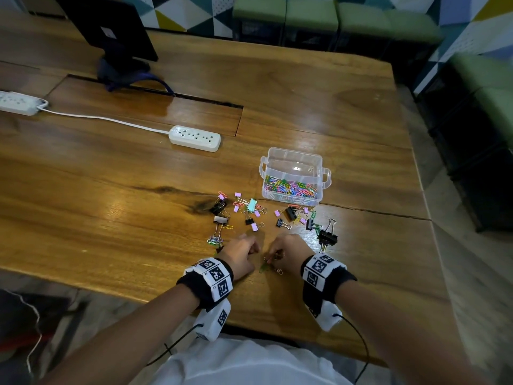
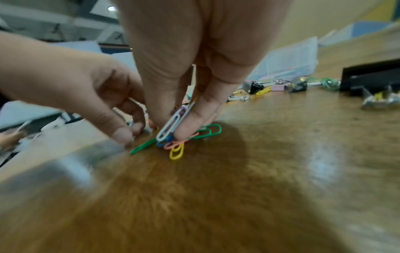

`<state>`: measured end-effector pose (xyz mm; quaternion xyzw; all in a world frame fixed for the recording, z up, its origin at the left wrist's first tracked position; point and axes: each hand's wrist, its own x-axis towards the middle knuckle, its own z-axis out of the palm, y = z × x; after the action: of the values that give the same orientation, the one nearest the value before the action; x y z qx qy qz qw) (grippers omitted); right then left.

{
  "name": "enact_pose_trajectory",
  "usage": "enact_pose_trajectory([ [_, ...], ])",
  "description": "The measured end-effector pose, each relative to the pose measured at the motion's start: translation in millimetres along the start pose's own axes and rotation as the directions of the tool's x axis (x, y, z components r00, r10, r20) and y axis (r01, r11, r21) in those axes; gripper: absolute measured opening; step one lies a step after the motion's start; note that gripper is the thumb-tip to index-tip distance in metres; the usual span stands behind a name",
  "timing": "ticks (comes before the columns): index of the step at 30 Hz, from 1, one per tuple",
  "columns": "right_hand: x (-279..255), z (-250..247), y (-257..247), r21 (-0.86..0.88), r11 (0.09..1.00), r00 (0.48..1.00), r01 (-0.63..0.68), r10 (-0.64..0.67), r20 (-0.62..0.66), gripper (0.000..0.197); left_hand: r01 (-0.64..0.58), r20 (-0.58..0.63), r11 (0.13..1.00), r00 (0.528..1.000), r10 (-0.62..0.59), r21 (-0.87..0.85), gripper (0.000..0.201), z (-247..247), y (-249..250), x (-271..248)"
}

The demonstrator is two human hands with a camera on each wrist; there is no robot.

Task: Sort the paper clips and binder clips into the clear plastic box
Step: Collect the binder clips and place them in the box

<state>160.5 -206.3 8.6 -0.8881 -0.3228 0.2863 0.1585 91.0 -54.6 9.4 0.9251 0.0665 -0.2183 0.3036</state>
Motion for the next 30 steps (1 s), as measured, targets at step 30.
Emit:
enact_pose_trajectory([
  [30, 61, -133, 46, 0.338, 0.895, 0.855, -0.29, 0.401, -0.329, 0.015, -0.552, 0.336, 0.679, 0.834, 0.439, 0.484, 0.047, 8, 23, 16],
])
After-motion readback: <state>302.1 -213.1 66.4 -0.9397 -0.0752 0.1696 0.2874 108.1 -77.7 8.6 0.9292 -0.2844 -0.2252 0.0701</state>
